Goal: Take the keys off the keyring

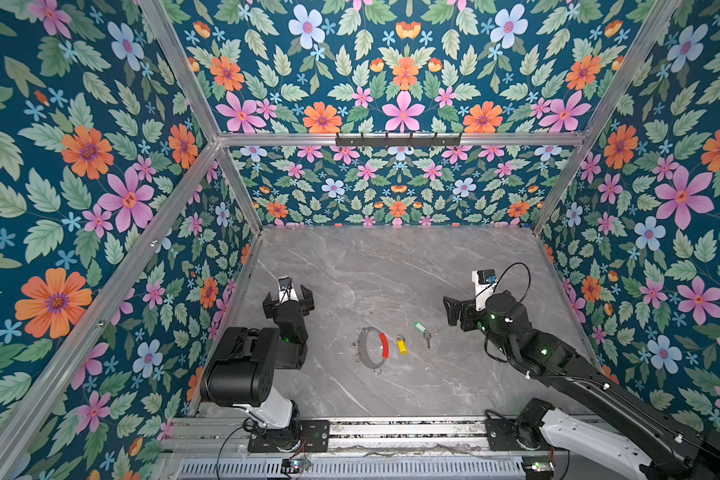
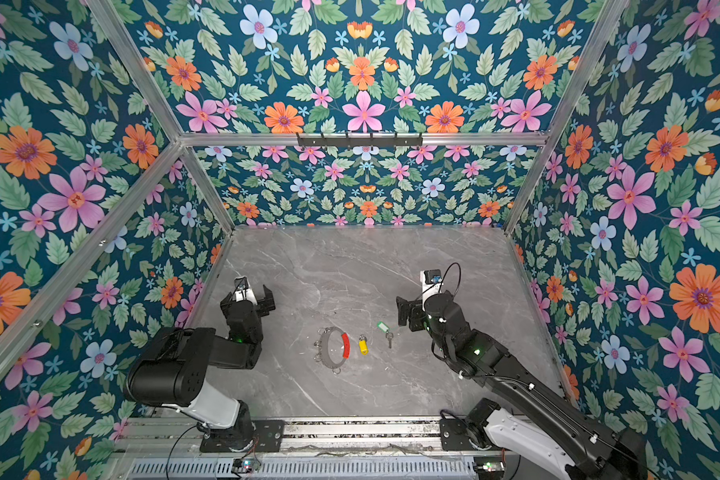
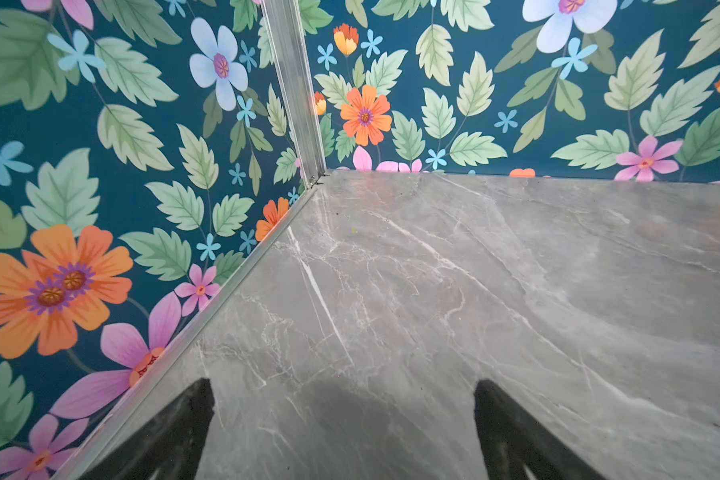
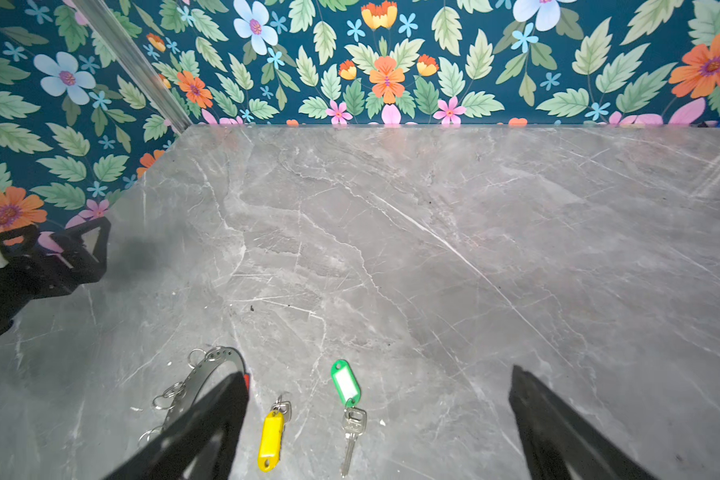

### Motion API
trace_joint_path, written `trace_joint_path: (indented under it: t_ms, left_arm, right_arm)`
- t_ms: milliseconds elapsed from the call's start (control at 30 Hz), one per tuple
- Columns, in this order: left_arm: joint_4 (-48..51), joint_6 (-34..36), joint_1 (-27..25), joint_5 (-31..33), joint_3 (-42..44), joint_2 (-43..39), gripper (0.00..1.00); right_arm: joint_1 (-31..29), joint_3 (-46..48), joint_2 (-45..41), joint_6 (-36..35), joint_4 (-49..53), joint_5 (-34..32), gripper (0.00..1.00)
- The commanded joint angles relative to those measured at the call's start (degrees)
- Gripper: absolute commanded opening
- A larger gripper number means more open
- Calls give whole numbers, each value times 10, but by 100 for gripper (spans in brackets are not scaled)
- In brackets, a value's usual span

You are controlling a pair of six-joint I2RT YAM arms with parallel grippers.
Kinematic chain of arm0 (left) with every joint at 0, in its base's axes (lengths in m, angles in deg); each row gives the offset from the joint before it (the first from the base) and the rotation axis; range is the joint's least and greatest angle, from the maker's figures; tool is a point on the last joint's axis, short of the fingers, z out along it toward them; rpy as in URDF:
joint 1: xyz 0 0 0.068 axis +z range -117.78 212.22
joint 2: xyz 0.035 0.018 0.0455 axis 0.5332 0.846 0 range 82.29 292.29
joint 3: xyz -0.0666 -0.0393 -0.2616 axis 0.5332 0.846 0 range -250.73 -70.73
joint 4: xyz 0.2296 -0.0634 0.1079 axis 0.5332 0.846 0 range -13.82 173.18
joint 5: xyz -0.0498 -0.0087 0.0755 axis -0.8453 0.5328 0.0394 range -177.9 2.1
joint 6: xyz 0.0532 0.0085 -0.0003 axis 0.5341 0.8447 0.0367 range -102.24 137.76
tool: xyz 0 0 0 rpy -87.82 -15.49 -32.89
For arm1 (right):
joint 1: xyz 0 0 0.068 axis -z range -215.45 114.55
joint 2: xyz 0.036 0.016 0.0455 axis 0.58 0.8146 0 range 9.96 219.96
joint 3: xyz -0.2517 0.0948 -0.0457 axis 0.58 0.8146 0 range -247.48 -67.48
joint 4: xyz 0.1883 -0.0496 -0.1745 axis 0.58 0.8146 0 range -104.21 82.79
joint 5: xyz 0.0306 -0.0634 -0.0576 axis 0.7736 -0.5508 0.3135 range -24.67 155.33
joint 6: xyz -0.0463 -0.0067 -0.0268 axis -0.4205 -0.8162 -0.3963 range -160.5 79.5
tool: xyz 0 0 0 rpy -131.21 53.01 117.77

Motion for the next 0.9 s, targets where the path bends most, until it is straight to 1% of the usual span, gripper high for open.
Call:
trace_joint_path:
  t_ms: [0, 33, 100, 133, 200, 300, 367, 433, 467, 533, 567, 667, 767, 867]
  left_arm:
    - [-21, -32, 10, -58, 6, 6, 100]
    - [-1, -38, 12, -59, 2, -1, 100]
    - [-47, -26, 12, -59, 8, 14, 100]
    - [-31, -30, 12, -58, 7, 9, 100]
    - [-42, -26, 12, -53, 7, 11, 100]
    - [-44, -26, 11, -53, 9, 11, 100]
    - [-43, -26, 10, -53, 8, 11, 100]
    - [-41, -26, 11, -53, 9, 10, 100]
    - [-42, -26, 10, -53, 9, 11, 100]
    - [-42, -26, 11, -53, 9, 11, 100]
    - [-41, -26, 11, -53, 9, 10, 100]
    - [-42, -26, 11, -53, 9, 10, 100]
    - [-41, -26, 11, -53, 9, 11, 100]
    - [-42, -26, 11, -53, 9, 10, 100]
  right_arm:
    - [16, 16, -8, -13, -45, 14, 99]
    - [25, 22, -10, -17, -53, 14, 99]
    - [52, 38, -15, -35, -90, 34, 99]
    - [71, 48, -16, -39, -113, 45, 99]
    - [119, 65, -10, -44, -156, 61, 99]
    - [197, 87, 10, -62, -222, 57, 99]
    - [250, 114, 28, -98, -288, 54, 99]
    - [289, 151, 50, -142, -364, 40, 99]
    - [312, 164, 64, -146, -391, 44, 99]
    - [358, 180, 89, -142, -404, 71, 99]
    - [377, 188, 104, -135, -409, 74, 99]
    - [400, 211, 161, -123, -446, 76, 99]
    - [402, 226, 232, -134, -525, 83, 99]
    - [401, 231, 276, -144, -580, 112, 99]
